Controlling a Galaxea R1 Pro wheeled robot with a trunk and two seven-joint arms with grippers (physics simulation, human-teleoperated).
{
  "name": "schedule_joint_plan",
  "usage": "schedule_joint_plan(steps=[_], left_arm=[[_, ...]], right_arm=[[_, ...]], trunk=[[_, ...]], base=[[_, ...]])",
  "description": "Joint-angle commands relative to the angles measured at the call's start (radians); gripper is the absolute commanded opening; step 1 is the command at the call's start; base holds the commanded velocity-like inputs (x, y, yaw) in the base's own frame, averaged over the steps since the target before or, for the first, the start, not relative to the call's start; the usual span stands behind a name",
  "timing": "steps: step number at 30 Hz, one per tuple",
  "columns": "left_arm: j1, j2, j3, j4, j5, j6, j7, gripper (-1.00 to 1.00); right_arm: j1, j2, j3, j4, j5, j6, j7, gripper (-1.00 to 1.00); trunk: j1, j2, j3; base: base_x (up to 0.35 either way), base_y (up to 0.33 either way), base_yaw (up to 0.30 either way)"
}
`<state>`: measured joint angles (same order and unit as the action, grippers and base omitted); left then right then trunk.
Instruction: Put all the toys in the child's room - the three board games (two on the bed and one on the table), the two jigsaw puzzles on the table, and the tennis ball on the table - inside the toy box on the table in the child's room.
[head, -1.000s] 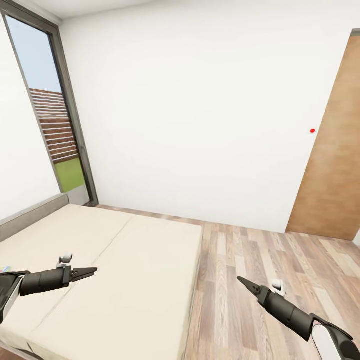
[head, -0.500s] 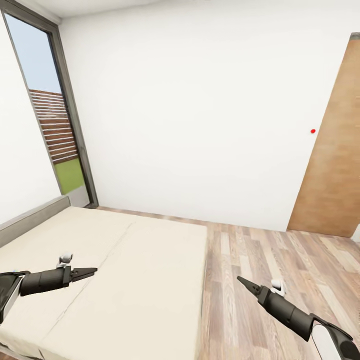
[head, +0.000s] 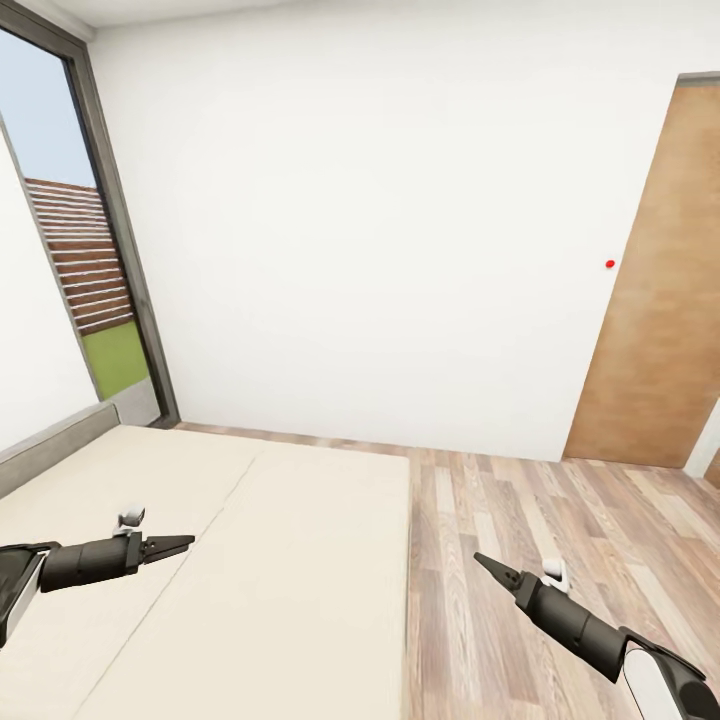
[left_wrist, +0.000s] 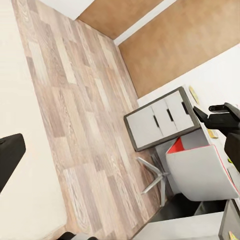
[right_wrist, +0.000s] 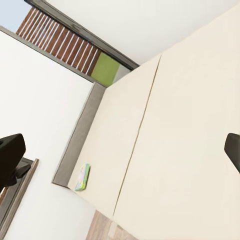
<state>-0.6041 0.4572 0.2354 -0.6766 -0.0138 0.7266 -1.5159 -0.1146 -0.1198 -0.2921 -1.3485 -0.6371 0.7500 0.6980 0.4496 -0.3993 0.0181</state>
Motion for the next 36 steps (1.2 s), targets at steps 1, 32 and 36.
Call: schedule_joint_plan(steps=[1, 32, 36], left_arm=[[0.0, 0.0, 0.001, 0.0, -0.002, 0.01, -0.004, 1.0], [0.0, 0.001, 0.001, 0.0, -0.002, 0.011, -0.004, 1.0], [0.0, 0.001, 0.001, 0.0, -0.002, 0.011, -0.004, 1.0]], right_arm=[[0.0, 0.0, -0.001, 0.0, -0.003, 0.006, 0.001, 1.0], [0.0, 0.0, -0.001, 0.0, -0.012, 0.006, 0.003, 1.0], [0.0, -0.001, -0.002, 0.0, -0.012, 0.006, 0.003, 1.0]], trunk=[[0.0, -0.001, 0.0], [0.0, -0.001, 0.014], [0.0, -0.001, 0.015]], base=[[0.023, 0.015, -0.012], [0.002, 0.148, -0.079], [0.0, 0.284, -0.047]])
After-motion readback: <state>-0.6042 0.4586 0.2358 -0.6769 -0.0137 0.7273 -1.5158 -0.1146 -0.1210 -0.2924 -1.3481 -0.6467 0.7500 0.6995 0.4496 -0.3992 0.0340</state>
